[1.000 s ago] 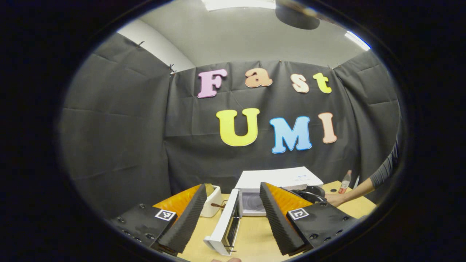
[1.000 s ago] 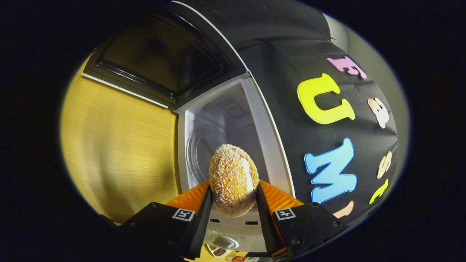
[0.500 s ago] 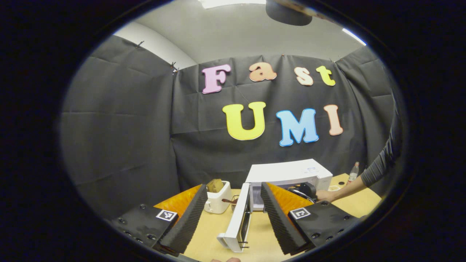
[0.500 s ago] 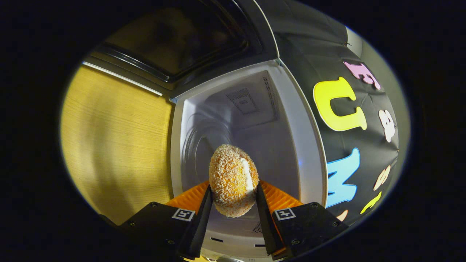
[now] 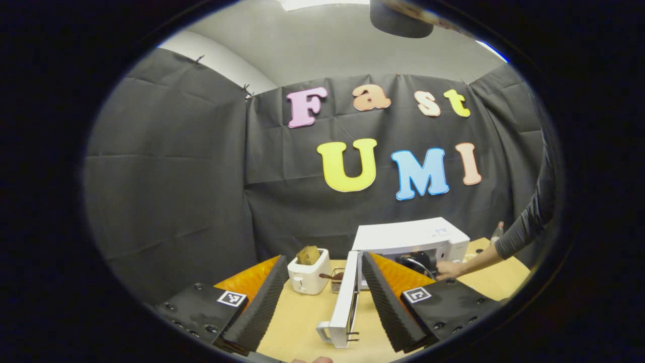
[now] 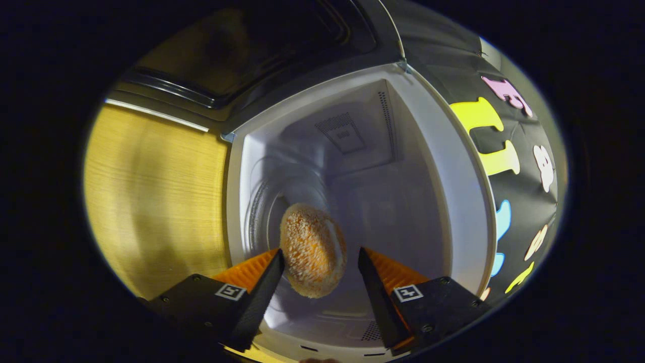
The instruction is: Open the microwave oven with the left hand, put the food in, and close the microwave oven.
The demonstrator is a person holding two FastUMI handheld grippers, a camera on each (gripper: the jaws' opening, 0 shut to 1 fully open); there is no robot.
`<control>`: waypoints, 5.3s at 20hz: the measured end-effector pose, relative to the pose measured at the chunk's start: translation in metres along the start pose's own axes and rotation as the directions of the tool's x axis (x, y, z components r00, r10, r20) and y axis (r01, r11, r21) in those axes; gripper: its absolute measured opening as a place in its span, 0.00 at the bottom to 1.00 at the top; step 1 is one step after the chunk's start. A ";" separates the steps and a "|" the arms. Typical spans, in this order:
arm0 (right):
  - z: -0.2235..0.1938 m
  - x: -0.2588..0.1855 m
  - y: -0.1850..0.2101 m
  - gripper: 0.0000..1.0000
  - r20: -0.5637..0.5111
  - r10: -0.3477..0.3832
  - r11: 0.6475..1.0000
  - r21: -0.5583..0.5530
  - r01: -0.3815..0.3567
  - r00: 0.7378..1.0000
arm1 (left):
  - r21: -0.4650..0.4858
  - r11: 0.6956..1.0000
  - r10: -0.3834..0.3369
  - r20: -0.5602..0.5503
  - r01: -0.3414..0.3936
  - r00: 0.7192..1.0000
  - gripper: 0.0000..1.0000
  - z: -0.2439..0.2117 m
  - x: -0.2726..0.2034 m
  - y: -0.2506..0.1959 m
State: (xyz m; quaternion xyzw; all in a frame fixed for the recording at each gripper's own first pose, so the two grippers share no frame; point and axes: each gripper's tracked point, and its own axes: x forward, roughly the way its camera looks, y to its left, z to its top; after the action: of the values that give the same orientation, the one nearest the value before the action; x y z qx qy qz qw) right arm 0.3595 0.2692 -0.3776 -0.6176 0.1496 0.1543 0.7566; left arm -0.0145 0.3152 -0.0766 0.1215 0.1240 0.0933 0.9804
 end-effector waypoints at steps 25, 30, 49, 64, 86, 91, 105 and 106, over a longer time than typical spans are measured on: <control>-0.050 -0.196 -0.023 0.97 0.103 0.050 0.725 0.681 -0.107 0.993 | -0.206 0.972 -0.109 0.040 0.115 0.993 0.96 -0.013 0.008 -0.042; -0.075 -0.252 -0.073 0.98 0.072 -0.039 0.494 0.868 -0.043 0.997 | -0.251 0.955 -0.140 0.076 0.155 0.987 0.96 -0.010 0.015 -0.044; -0.118 -0.390 -0.231 0.97 -0.012 -0.403 0.194 0.976 0.098 0.915 | -0.253 0.917 -0.294 0.098 0.309 0.951 0.95 -0.007 0.066 -0.085; -0.123 -0.386 -0.227 0.97 -0.043 -0.373 0.146 0.984 0.104 0.927 | -0.230 0.954 -0.217 -0.072 0.195 0.974 0.07 -0.088 0.083 -0.014; -0.132 -0.366 -0.220 0.97 -0.063 -0.324 0.151 0.982 0.117 0.944 | -0.069 0.973 -0.229 -0.324 0.218 0.918 0.07 -0.200 0.053 0.005; -0.134 -0.365 -0.220 0.97 -0.052 -0.321 0.152 0.983 0.106 0.945 | -0.095 0.961 -0.277 -0.336 0.261 0.900 0.07 -0.201 0.046 -0.026; -0.203 -0.377 -0.228 0.97 -0.184 -0.342 0.070 0.973 0.220 0.922 | -0.152 0.878 -0.477 -0.337 0.453 0.812 0.06 -0.192 0.060 -0.155; -0.206 -0.378 -0.228 0.97 -0.190 -0.342 0.067 0.972 0.225 0.920 | -0.150 0.868 -0.495 -0.342 0.473 0.799 0.07 -0.192 0.061 -0.165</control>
State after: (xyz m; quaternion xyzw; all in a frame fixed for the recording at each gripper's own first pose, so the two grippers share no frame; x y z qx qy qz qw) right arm 0.1044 0.0055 -0.0567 0.0229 0.0562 -0.1052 0.9926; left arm 0.0180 0.2126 -0.3137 0.0381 0.3301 -0.1353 0.9334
